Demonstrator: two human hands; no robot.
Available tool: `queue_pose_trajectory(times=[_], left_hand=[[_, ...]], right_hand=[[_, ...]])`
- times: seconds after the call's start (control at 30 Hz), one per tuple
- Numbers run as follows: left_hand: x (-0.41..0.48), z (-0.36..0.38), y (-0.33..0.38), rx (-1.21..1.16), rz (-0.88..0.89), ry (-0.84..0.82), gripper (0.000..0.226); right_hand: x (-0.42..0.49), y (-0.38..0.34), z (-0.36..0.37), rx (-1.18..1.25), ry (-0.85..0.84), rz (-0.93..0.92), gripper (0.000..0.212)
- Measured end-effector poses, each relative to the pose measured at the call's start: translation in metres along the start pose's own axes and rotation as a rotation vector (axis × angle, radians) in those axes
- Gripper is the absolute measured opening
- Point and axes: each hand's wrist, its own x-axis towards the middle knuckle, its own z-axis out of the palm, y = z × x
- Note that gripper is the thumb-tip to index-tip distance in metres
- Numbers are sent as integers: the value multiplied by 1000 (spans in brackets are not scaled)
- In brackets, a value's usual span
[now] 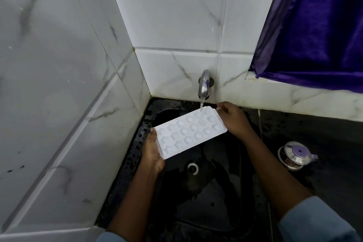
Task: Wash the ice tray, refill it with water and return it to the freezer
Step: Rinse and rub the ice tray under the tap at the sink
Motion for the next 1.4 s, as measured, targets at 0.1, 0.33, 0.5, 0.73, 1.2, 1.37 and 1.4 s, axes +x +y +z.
queue_pose_trajectory(times=[0.1,0.33,0.5,0.73,1.2,1.37,1.4], left_hand=[[3,6,-8,7,-8,12,67],[8,16,-24,-3,-19,18,68],[5,23,-26,7,-6,36,65],[7,1,-24,-54,-25,84,73],[9,-15,-24,-66,27,121,74],[19,0,-28,-97,20,58,77],[20,5,-28,-93,20,38,77]], right_hand=[[-16,12,1,-82,31,-67,33],[-23,39,1,-415,-10,-208,46],[-25,37,10,-783,-138,-225,77],[-40,22,49,-884,-222,-289,116],[-31,11,59,-836,-358,-449,106],[-37,9,64,-797,-380,-426,118],[-41,9,65,-786,-410,-469,118]])
